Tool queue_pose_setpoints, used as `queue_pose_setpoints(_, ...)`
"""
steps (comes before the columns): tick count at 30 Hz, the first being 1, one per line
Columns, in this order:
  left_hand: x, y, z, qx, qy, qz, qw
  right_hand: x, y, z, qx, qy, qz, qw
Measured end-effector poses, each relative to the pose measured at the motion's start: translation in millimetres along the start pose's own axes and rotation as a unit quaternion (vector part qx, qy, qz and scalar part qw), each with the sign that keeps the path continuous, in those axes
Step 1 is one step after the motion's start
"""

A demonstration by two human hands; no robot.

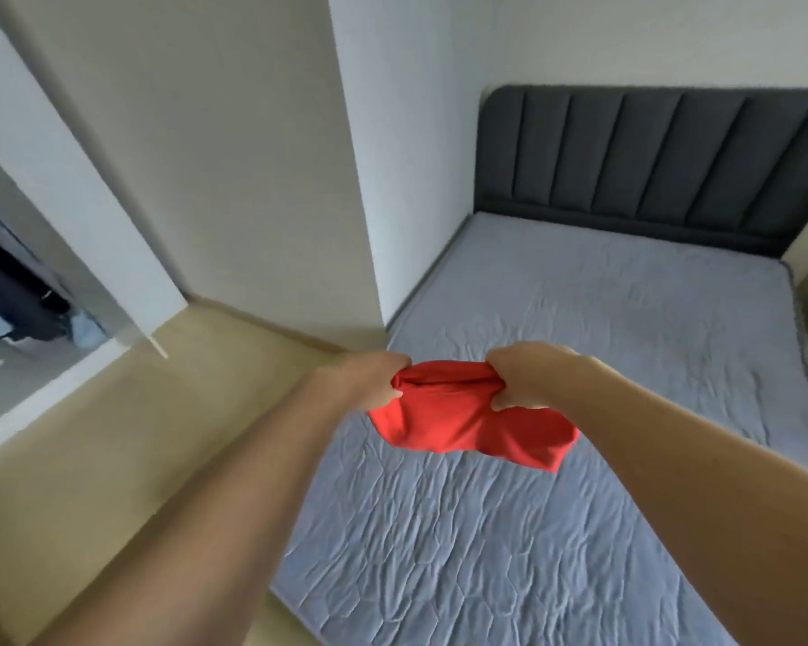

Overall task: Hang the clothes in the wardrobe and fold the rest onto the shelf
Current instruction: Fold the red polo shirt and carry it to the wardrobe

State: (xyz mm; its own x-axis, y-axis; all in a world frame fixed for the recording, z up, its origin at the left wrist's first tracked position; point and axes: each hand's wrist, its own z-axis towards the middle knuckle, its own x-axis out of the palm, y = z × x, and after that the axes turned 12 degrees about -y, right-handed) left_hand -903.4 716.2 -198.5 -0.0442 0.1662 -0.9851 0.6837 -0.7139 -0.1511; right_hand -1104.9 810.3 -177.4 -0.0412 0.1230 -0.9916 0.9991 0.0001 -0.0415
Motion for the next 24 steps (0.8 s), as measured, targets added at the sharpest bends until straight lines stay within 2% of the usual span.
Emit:
queue_pose_setpoints(2,-36.6,35.2,-28.5,-0.031,-0.017,0.034,0.999,-27.5,41.7,21.7,-0.026,-0.018,-0.011,0.999)
queue_pose_setpoints(9,-131.7,178.7,-128.6,-0.106,-0.048,0.018,0.993,-112.9,190.6,96.8,-0.094,-0.060,0.006,0.994)
queue_pose_setpoints(19,-224.4,359.3,-236.7,-0.188,-0.088,0.040,0.978,-207.6,373.6,192.3,-0.173,-0.098,0.018,0.980)
queue_pose_setpoints(24,-257.3,425.9,-257.6,-0.216,-0.094,0.047,0.971,-238.8,424.2,241.0,-0.189,-0.127,0.113,0.967)
